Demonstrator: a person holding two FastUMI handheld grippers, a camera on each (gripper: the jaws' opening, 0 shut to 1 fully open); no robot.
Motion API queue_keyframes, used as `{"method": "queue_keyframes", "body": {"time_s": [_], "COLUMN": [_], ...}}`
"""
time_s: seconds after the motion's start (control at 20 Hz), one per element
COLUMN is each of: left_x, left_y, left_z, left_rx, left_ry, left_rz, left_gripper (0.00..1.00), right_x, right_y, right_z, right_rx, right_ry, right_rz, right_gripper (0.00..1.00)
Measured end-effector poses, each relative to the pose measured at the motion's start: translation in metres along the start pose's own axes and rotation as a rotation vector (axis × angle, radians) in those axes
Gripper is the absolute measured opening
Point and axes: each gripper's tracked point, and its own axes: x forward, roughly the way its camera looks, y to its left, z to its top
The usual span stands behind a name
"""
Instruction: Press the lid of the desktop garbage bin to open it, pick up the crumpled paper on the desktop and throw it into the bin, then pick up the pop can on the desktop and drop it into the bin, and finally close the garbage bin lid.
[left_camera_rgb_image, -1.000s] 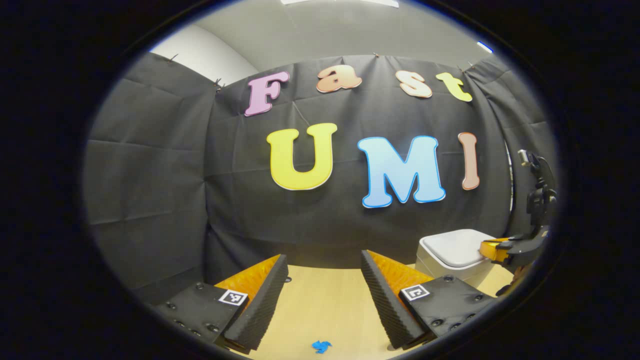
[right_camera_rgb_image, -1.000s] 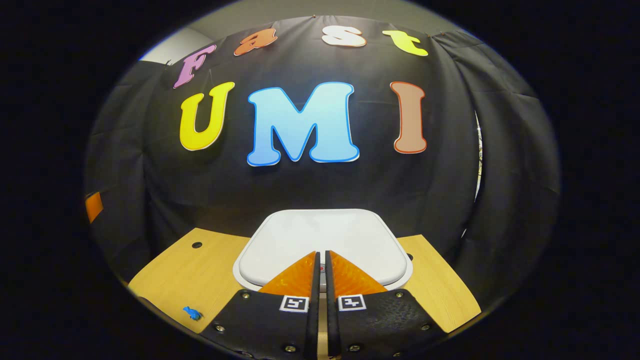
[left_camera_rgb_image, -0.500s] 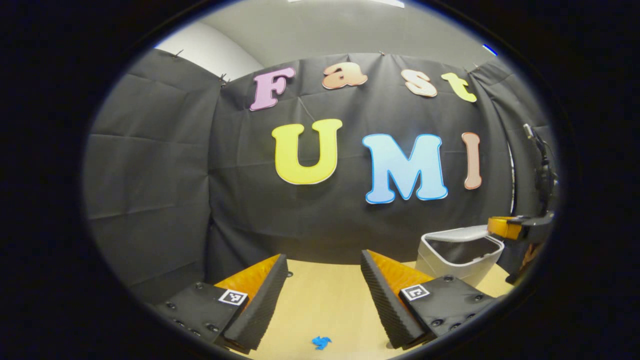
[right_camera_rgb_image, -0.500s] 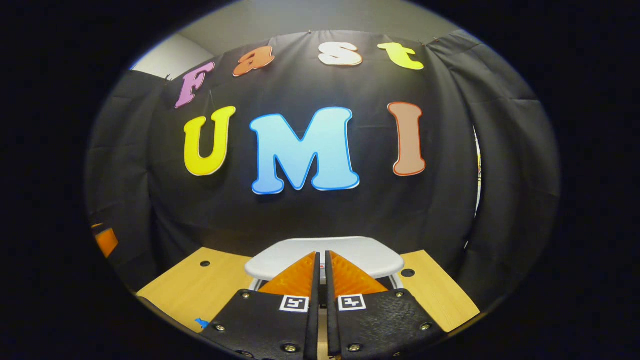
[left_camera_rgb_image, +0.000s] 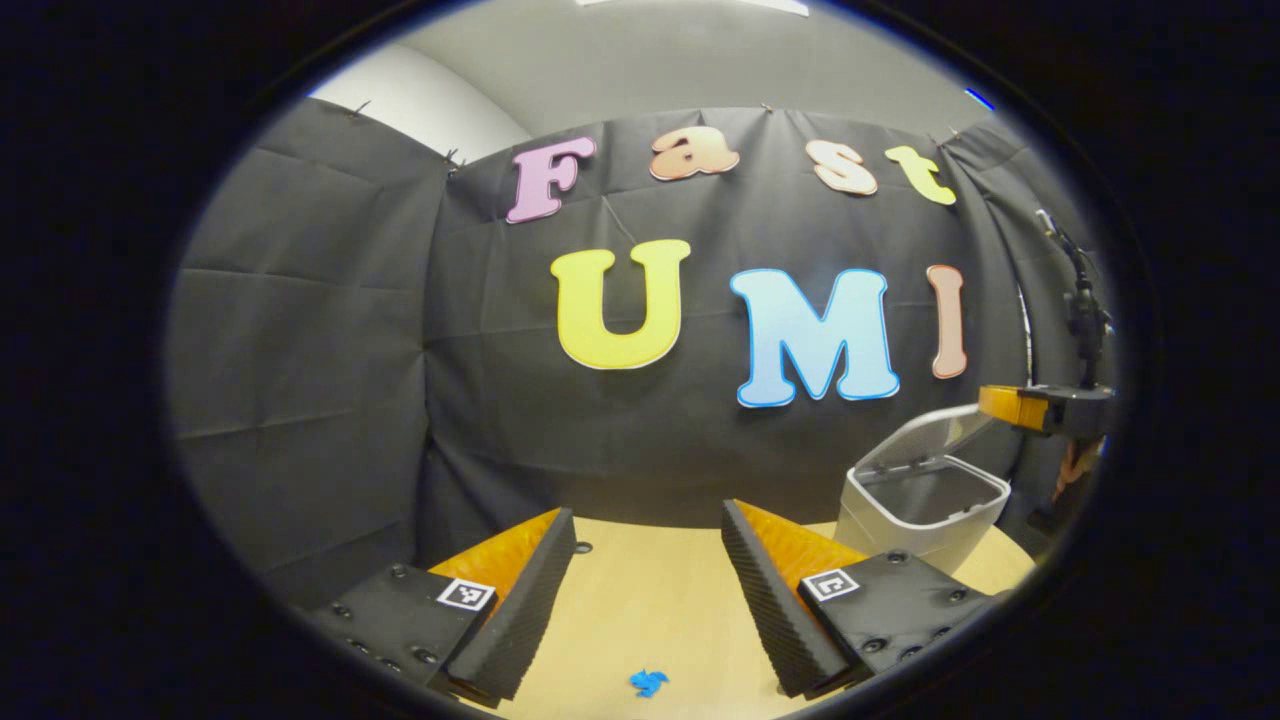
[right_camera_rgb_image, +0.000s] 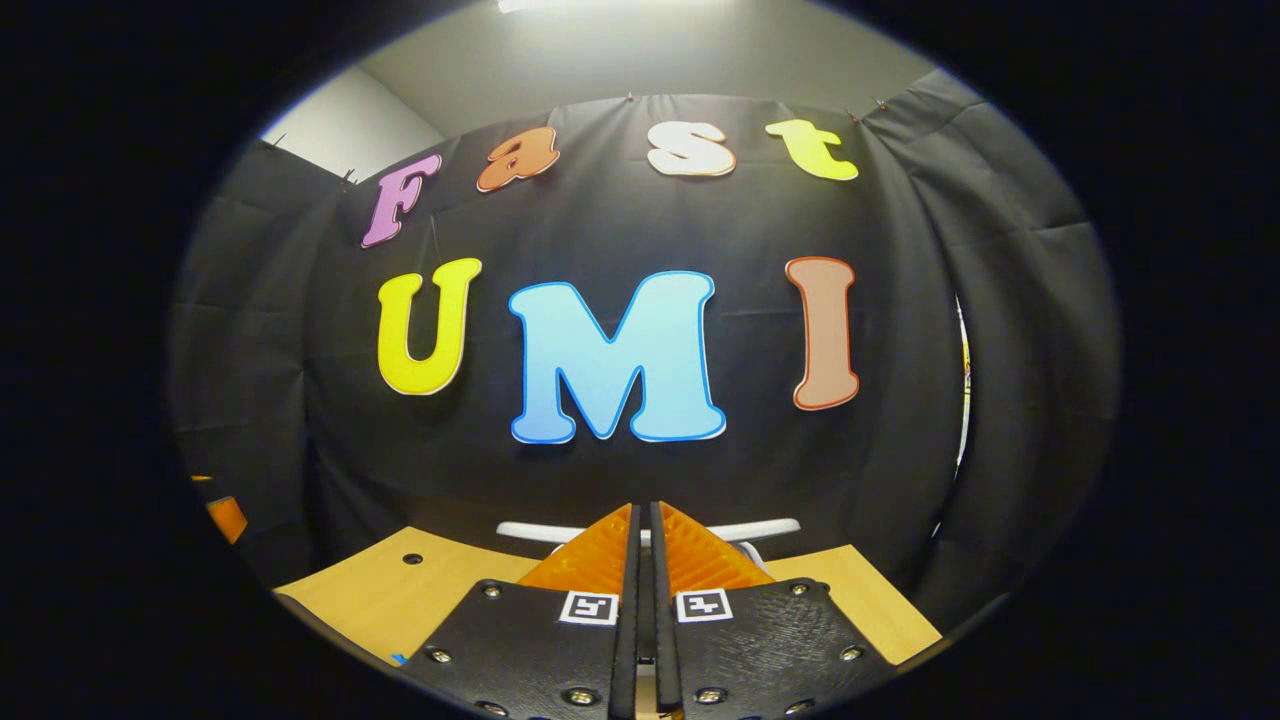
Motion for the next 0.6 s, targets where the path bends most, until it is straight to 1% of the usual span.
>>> {"method": "queue_keyframes", "body": {"time_s": [0.15,0.25,0.45,0.5,0.6], "left_x": [-0.003,-0.001,0.0,0.001,0.006], "left_y": [0.003,0.006,0.018,0.021,0.025], "left_z": [-0.006,-0.019,-0.07,-0.084,-0.115], "left_rx": [0.031,0.036,0.04,0.04,0.023], "left_ry": [0.002,0.019,0.101,0.122,0.173], "left_rz": [-0.002,-0.006,-0.011,-0.009,-0.008], "left_gripper": [1.0,1.0,1.0,0.96,0.96], "right_x": [-0.002,-0.006,-0.019,-0.024,-0.032], "right_y": [-0.001,0.001,0.009,0.01,0.01], "right_z": [0.003,0.006,0.012,0.017,0.025], "right_rx": [0.01,0.028,0.051,0.058,0.075], "right_ry": [-0.006,-0.011,-0.012,-0.014,-0.018], "right_rz": [0.002,0.001,0.027,0.03,0.034], "right_gripper": [0.07,0.07,0.07,0.07,0.07]}}
